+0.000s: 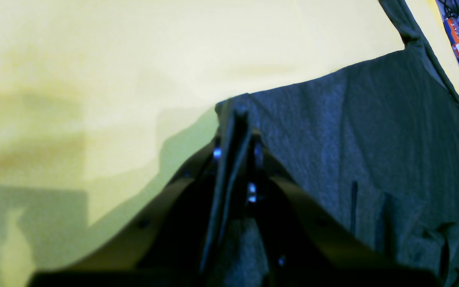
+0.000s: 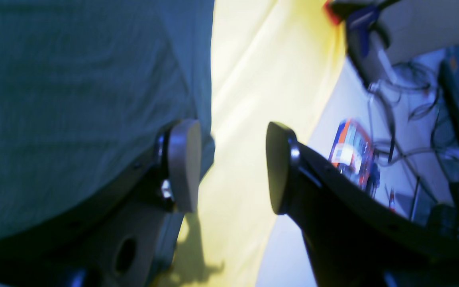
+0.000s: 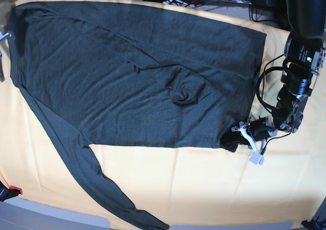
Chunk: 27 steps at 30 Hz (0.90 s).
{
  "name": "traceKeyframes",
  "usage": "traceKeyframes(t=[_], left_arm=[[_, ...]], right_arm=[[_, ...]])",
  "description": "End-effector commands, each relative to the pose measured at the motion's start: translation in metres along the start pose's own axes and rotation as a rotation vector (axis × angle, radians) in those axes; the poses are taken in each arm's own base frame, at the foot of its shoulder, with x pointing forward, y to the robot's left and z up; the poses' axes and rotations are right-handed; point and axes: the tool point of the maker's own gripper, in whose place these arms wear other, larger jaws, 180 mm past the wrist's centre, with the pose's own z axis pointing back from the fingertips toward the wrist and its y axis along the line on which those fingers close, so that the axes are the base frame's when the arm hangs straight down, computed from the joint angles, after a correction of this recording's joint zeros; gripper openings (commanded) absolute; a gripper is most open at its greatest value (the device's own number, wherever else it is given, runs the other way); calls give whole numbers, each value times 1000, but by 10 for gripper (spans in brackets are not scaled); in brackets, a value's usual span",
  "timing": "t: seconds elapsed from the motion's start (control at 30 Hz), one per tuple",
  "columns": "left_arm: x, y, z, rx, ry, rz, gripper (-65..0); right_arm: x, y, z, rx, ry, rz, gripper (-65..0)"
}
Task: Fold the T-shirt properly
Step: 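Move the right gripper to the other hem corner and grasp it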
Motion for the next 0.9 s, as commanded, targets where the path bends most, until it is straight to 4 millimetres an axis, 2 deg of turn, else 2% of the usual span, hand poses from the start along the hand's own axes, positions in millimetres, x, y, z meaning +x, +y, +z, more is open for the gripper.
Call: traceKeyframes(t=[0.0, 0.1, 0.27, 0.37, 0.57, 0.73, 0.87], left_arm=[[10, 1, 4, 5, -1, -19, -650], [14, 1, 4, 6, -16, -23, -650], [9, 4, 4, 19, 10, -46, -650], [9, 4, 4, 20, 12, -49, -650], [9, 4, 4, 19, 12, -49, -650], [9, 4, 4, 20, 12, -49, -650], [9, 4, 4, 20, 13, -49, -650]], right_arm=[[8, -4, -3, -5, -39, 0, -361], [6, -4, -25, -1, -70, -87, -361], [8, -5, -76, 12, -116, -238, -361], [15, -12, -106, 17, -152, -332, -361], [18, -22, -165, 78, -157, -483, -361], [22, -41, -204, 111, -152, -609, -361], [11, -52, -228, 121, -112, -750, -361]])
